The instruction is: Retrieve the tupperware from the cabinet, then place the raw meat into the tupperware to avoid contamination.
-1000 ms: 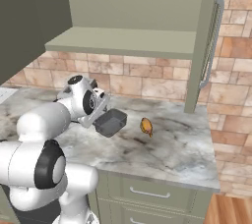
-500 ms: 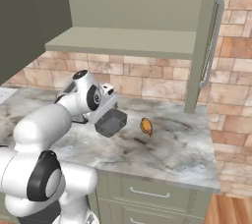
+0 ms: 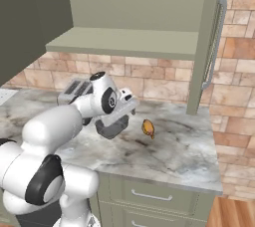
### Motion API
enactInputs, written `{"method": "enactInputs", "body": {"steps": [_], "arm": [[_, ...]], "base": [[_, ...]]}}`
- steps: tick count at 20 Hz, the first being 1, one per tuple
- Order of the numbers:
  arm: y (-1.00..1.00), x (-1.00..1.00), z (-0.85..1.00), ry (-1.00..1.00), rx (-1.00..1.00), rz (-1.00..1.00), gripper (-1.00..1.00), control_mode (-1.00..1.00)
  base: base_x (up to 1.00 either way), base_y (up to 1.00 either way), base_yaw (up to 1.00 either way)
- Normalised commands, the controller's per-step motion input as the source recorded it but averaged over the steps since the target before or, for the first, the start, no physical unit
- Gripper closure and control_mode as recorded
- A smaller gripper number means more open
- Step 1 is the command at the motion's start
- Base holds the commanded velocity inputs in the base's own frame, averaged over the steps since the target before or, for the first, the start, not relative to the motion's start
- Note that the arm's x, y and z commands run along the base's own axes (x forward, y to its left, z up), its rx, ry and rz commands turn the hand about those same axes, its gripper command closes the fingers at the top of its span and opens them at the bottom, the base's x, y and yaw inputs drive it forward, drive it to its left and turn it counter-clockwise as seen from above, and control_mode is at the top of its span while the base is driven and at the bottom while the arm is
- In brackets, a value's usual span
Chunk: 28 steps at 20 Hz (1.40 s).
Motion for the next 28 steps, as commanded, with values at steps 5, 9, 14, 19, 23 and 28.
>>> {"method": "enactInputs", "body": {"steps": [5,9,14,19,23,28], "arm": [[-0.58,0.03,0.0,-0.06,0.18,-0.11,-1.0,-1.0],[-0.11,0.03,-0.01,-0.02,0.04,-0.02,-1.0,-1.0],[-0.06,0.27,-0.05,0.0,0.01,-0.01,-1.0,-1.0],[-0.18,0.47,-0.15,-0.04,0.08,-0.06,-1.0,-1.0],[-0.29,0.44,-0.16,-0.09,0.14,-0.06,-1.0,-1.0],[-0.11,0.1,-0.19,-0.02,0.05,-0.05,-1.0,-1.0]], "base": [[0.0,0.0,0.0],[0.0,0.0,0.0],[0.0,0.0,0.0],[0.0,0.0,0.0],[0.0,0.0,0.0],[0.0,0.0,0.0]]}}
